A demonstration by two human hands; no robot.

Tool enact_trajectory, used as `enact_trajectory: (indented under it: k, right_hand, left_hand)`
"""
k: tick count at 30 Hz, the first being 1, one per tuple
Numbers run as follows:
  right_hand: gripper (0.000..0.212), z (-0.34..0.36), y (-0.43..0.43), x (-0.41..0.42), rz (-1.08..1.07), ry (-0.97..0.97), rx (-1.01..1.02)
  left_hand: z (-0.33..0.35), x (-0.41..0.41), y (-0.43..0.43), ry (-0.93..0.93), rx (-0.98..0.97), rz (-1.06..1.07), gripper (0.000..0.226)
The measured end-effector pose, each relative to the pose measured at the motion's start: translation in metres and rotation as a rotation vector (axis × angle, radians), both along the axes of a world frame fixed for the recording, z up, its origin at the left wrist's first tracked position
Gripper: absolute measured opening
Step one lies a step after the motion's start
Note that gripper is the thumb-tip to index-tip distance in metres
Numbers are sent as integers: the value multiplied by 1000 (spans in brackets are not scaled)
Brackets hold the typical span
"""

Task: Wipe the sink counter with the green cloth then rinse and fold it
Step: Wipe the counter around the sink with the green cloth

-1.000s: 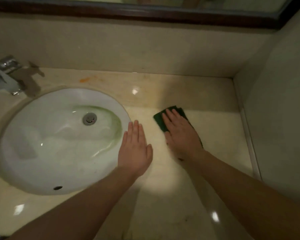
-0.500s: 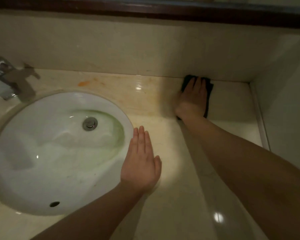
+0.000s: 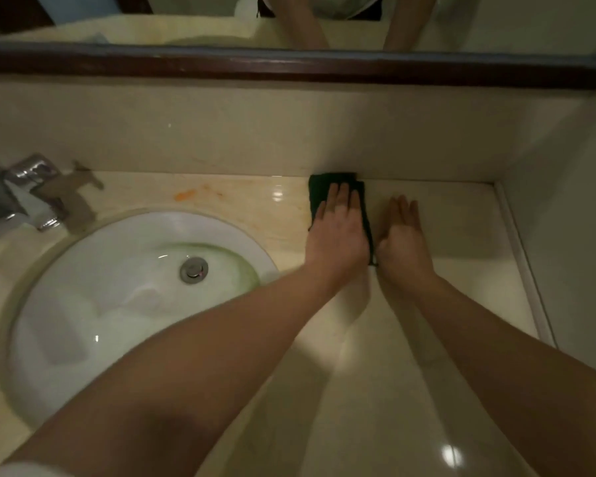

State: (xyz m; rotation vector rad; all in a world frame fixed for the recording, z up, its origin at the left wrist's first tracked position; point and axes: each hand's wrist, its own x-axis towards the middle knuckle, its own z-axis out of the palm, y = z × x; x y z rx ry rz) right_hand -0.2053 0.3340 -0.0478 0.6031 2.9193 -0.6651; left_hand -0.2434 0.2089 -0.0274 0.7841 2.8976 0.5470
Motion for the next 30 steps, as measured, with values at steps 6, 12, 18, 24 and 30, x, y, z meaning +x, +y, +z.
enact_trajectory:
  k: [6, 12, 18, 24, 30]
  right_hand:
    - [50, 1, -30, -33, 54, 114, 306]
    - [67, -19, -100, -56, -143, 79, 191]
    - [69, -20, -104, -58, -181, 30, 284]
    - [70, -24, -104, -62, -181, 52, 325]
    - [70, -25, -104, -62, -156, 43, 328]
  left_hand:
    - [-37, -11, -26, 55, -181, -47, 68]
    - [-38, -42, -130, 41, -211, 221, 73]
    - [-34, -110, -218, -10, -349, 550, 70]
    - [-32, -147, -240, -47, -288, 805, 74]
    - [-28, -96, -125, -31, -390, 542, 77]
